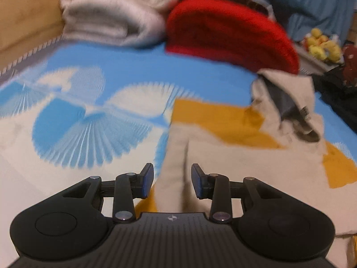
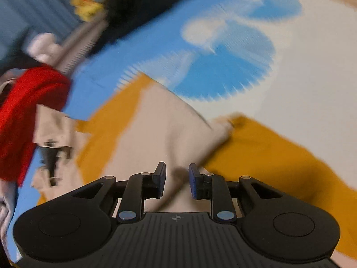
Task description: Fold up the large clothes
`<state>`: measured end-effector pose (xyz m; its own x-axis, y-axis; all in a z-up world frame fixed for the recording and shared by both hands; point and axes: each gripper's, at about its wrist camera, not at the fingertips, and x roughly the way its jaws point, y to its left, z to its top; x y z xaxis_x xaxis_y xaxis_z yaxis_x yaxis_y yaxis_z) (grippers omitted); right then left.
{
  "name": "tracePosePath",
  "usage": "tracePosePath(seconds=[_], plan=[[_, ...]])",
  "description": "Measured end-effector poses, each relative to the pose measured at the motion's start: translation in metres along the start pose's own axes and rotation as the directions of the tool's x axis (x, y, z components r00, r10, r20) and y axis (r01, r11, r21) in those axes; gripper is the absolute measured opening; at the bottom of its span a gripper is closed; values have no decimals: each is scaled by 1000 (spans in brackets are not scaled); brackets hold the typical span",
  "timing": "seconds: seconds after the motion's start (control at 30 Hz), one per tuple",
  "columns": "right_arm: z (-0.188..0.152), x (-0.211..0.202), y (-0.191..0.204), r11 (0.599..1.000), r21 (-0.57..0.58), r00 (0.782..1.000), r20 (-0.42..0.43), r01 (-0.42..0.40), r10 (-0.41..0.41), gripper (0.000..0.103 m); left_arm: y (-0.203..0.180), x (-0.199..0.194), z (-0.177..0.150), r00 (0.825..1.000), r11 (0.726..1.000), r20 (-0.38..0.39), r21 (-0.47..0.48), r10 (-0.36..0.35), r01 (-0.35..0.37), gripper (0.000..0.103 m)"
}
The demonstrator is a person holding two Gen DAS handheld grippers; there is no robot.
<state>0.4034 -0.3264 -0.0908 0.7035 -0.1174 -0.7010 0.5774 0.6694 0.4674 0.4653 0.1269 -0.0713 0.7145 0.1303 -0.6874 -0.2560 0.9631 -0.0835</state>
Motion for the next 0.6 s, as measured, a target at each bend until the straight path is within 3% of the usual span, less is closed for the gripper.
tracePosePath(seconds=[0.07, 0.13, 0.17, 0.23, 0.27, 0.33, 0.43, 0.5, 0.57, 0.6], plan=[[3, 2, 12, 992, -93, 996, 30, -82, 86, 24, -9, -3, 0, 997, 996, 23, 36, -77, 76, 40], [4, 13, 16, 981, -141, 991, -22, -135, 133, 25, -14, 9, -6, 988, 987, -38, 36, -152, 154, 39], [3, 21, 12, 981, -134, 989, -61, -139, 132, 25, -11, 21, -10, 983, 987, -95, 17, -157, 159, 39], [2, 38, 3, 991, -111, 990, -130, -76, 61, 25, -2, 47, -24, 968, 996, -232, -20, -95, 92, 37], [1, 46, -2, 993, -113, 986, -164, -26, 7, 25, 2, 50, -27, 968, 996, -237, -27, -85, 81, 37], [0, 47, -9, 993, -112, 987, -151, 35, -52, 25, -4, 40, -22, 981, 997, -184, 21, -64, 69, 37], [5, 41, -3, 990, -142, 990, -136, 5, -25, 29, -11, 22, -9, 990, 992, -90, 54, -105, 111, 38], [8, 43, -4, 991, -129, 984, -173, 22, -45, 32, -5, 31, -11, 979, 992, -157, -18, -129, 127, 38], [17, 33, -12, 997, -60, 984, -167, 46, -56, 32, 10, 44, -17, 956, 985, -267, -154, -122, 83, 35], [20, 24, -10, 997, -60, 989, -141, 40, -48, 32, 12, 38, -15, 962, 982, -246, -168, -122, 82, 35]])
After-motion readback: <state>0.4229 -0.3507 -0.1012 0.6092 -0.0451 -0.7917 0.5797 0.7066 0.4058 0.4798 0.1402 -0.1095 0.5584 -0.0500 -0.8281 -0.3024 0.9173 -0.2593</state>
